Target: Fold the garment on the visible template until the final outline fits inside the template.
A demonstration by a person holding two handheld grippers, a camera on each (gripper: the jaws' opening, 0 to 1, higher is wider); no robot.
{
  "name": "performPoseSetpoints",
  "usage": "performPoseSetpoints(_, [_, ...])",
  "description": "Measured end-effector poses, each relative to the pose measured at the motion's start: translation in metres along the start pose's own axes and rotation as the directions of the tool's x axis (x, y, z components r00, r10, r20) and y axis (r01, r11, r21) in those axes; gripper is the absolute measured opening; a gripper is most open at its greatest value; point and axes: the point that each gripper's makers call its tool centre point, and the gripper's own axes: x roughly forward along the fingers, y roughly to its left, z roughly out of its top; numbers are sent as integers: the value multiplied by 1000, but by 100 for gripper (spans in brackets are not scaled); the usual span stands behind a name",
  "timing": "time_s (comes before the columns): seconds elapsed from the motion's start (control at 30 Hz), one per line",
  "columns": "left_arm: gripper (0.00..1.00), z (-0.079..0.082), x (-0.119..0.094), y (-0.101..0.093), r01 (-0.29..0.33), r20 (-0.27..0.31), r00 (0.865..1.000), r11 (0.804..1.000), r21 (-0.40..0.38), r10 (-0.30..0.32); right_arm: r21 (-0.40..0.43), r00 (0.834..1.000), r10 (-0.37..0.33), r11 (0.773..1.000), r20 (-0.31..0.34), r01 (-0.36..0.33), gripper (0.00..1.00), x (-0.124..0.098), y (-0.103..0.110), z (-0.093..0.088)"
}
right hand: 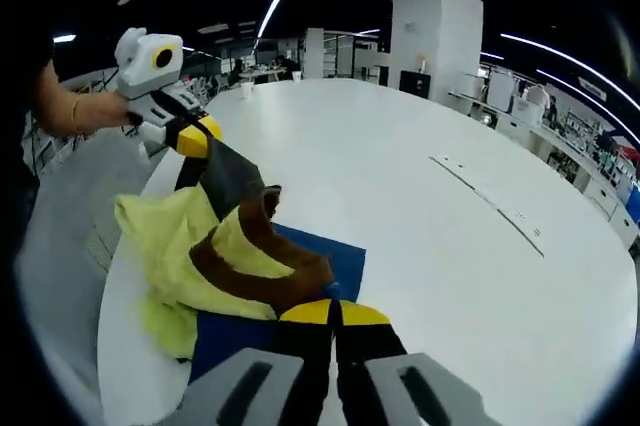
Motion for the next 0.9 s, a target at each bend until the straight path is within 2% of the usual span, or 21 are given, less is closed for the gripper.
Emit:
performPoseSetpoints(0.2, [0,24,-14,20,-80,66,995,997,-9,81,32,995,-68,997,77,66,0,-26,-10,20])
performPoseSetpoints(0.4, [0,43,-20,38,-135,128,982,991,-20,137,80,983,-131,989,130,122,0,-49,-21,33])
performPoseSetpoints(0.5, [0,51,-18,50,-165,158,972,984,-65,173,88,966,-207,977,154,195,0,-61,-35,43])
performPoseSetpoints(0.6, [0,59,-15,61,-212,183,957,974,-81,224,116,947,-258,964,191,239,0,-70,-48,56])
performPoseSetpoints(0.67, [0,66,-11,66,-220,212,948,970,-101,237,141,936,-285,955,208,260,0,-73,-58,62])
performPoseSetpoints(0.83, [0,81,6,74,-232,243,936,965,-123,256,166,912,-350,933,216,319,0,-73,-83,73])
performPoseSetpoints(0.9, [0,91,14,78,-248,276,923,963,-102,267,182,901,-372,924,225,336,0,-70,-92,77])
